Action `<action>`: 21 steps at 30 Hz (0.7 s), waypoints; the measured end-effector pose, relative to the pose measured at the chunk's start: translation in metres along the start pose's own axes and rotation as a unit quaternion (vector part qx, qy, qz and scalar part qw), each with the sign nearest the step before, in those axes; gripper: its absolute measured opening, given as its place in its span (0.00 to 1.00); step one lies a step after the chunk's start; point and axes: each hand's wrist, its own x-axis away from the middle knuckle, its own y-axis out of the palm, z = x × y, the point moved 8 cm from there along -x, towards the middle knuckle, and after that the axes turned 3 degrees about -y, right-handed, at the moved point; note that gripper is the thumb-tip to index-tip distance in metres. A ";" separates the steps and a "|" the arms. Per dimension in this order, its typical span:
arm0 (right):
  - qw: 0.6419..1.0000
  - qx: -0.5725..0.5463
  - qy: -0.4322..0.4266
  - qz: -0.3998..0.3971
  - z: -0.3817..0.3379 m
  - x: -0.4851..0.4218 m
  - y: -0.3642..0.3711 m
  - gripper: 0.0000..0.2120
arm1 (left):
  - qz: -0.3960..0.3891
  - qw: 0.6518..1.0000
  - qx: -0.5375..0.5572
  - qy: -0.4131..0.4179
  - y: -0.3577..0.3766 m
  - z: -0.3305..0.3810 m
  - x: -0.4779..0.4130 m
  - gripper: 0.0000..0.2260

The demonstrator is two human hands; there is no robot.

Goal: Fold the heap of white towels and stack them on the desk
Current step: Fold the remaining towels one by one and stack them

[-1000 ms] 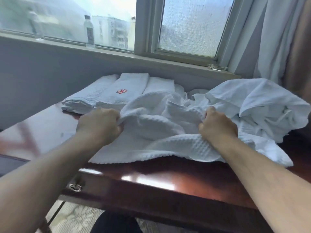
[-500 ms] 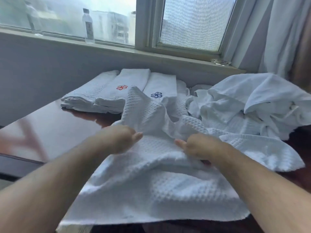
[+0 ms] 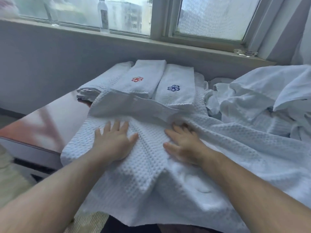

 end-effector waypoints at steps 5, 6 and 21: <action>0.973 -0.125 0.027 0.194 0.035 0.036 -0.049 0.21 | 0.139 0.973 0.079 0.168 -0.030 0.068 0.021 0.19; 0.958 -0.091 0.062 0.263 0.051 0.055 -0.063 0.23 | 0.142 0.961 0.114 0.206 -0.032 0.090 0.027 0.19; 0.856 0.160 0.442 0.215 0.218 0.194 -0.117 0.21 | -0.005 0.952 0.023 0.307 0.043 0.248 0.072 0.30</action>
